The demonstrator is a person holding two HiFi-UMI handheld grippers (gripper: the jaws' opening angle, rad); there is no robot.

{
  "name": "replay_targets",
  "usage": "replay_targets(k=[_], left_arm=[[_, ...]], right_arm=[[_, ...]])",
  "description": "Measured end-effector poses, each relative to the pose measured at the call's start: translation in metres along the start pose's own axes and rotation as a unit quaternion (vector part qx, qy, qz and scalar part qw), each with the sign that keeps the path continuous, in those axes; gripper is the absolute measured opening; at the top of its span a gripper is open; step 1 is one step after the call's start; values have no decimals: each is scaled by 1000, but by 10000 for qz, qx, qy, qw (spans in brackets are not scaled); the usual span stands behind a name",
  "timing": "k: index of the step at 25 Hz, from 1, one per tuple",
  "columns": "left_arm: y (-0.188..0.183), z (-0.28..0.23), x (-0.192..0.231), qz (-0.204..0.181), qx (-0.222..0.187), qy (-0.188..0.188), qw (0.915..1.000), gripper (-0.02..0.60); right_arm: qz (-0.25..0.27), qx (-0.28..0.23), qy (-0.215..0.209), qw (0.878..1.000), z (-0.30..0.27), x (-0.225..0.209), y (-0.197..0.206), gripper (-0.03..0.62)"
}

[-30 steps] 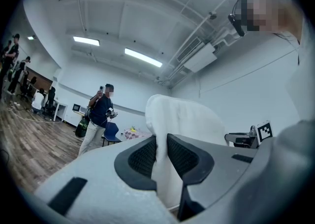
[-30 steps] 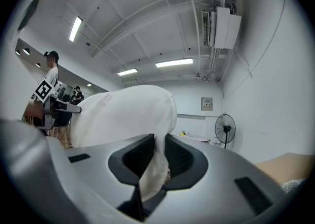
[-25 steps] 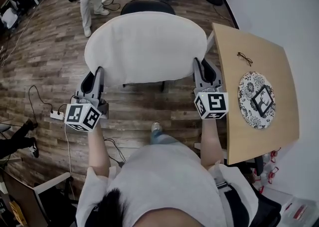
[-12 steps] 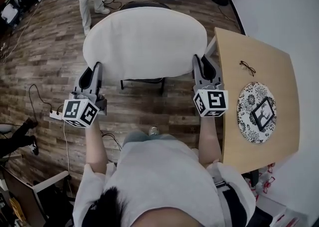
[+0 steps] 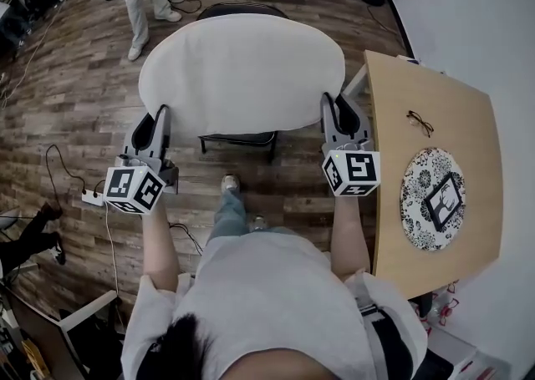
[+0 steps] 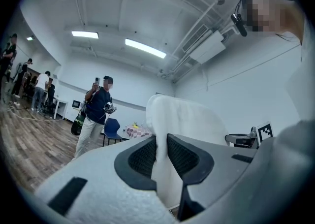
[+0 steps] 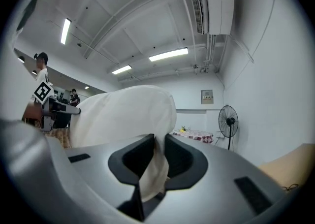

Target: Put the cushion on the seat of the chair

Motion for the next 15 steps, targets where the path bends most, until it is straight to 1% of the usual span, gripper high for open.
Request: replay_targets(k=[8, 15], left_arm=[[-12, -63, 50, 72, 105, 156, 9998, 60], [-22, -117, 103, 144, 315, 283, 9990, 60]], right_arm=[[-38, 183, 154, 9997, -73, -7, -7, 57], [-156, 408, 292, 9986, -137, -2, -9, 57]])
Point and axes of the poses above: the fingertips, and each gripper's own axes: z backward along the fingers, x to its left, y out of its underside, the point moved 4 cm from there along z, backward along the fingers, and after that the axes turned 12 degrees about x, right-handed, at the moved point
